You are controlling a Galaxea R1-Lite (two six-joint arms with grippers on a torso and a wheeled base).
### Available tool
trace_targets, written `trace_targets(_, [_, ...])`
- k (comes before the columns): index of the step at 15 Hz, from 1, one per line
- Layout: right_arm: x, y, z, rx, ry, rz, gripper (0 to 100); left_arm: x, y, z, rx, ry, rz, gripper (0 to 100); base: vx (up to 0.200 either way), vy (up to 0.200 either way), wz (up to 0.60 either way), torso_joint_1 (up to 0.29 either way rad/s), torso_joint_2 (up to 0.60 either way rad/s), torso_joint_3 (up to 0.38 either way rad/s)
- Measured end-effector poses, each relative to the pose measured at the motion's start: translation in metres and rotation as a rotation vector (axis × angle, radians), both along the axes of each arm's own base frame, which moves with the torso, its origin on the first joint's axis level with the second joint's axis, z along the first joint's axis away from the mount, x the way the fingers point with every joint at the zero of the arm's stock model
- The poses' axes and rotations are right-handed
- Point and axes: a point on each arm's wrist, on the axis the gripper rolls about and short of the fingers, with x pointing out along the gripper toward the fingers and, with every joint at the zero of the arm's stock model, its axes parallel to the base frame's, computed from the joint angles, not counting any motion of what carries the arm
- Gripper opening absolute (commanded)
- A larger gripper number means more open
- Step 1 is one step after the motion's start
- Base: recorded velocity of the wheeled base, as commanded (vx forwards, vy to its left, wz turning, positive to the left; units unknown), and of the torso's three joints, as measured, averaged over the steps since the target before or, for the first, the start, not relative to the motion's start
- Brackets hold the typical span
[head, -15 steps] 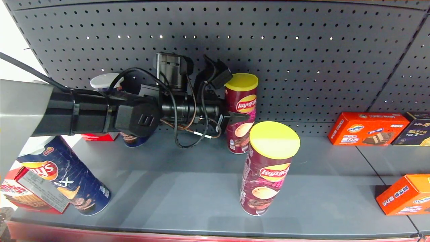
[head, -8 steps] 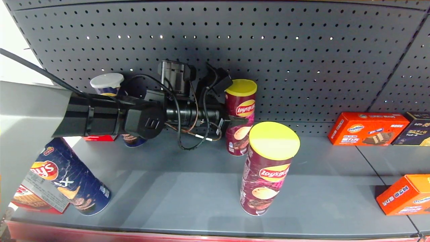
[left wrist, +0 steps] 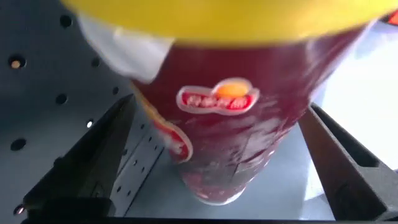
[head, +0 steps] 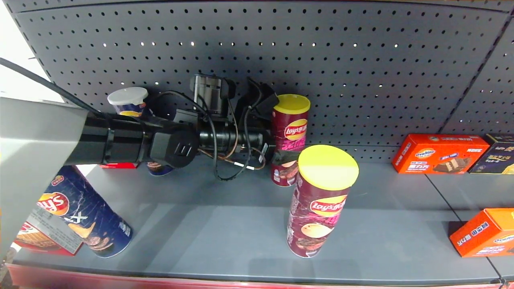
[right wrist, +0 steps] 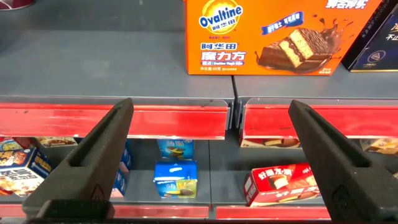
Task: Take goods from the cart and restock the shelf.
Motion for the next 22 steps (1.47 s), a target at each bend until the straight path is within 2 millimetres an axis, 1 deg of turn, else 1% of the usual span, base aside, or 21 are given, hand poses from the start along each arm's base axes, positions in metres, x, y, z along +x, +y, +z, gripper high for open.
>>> trace_targets(4, [0.0,0.0,0.0,0.0,0.0,0.0,100,-0.027,0.011,0.008,0.021,-0.036,0.072,100,0.0,0.0,0.0,0.0,0.0,0.0])
trace_targets(6, [0.0,0.0,0.0,0.0,0.0,0.0,100,-0.04,0.017,0.01,-0.006,-0.103,0.116,100,0.0,0.0,0.0,0.0,0.0,0.0])
trace_targets(10, [0.0,0.0,0.0,0.001,0.0,0.0,100,-0.064,0.023,-0.012,0.016,-0.15,0.322,100,0.0,0.0,0.0,0.0,0.0,0.0])
trace_targets(12, [0.0,0.0,0.0,0.0,0.0,0.0,100,-0.072,0.027,-0.02,0.018,-0.163,0.382,100,0.0,0.0,0.0,0.0,0.0,0.0])
trace_targets(15, [0.0,0.0,0.0,0.0,0.0,0.0,100,-0.077,0.031,-0.029,0.044,-0.148,0.445,100,0.0,0.0,0.0,0.0,0.0,0.0])
trace_targets(16, [0.0,0.0,0.0,0.0,0.0,0.0,100,-0.077,0.031,-0.029,0.046,-0.146,0.452,100,0.0,0.0,0.0,0.0,0.0,0.0])
trace_targets(18, [0.0,0.0,0.0,0.0,0.0,0.0,100,-0.075,0.033,-0.028,0.053,-0.152,0.531,100,0.0,0.0,0.0,0.0,0.0,0.0])
trace_targets(22, [0.0,0.0,0.0,0.0,0.0,0.0,100,-0.07,0.031,-0.031,0.057,-0.148,0.543,100,0.0,0.0,0.0,0.0,0.0,0.0])
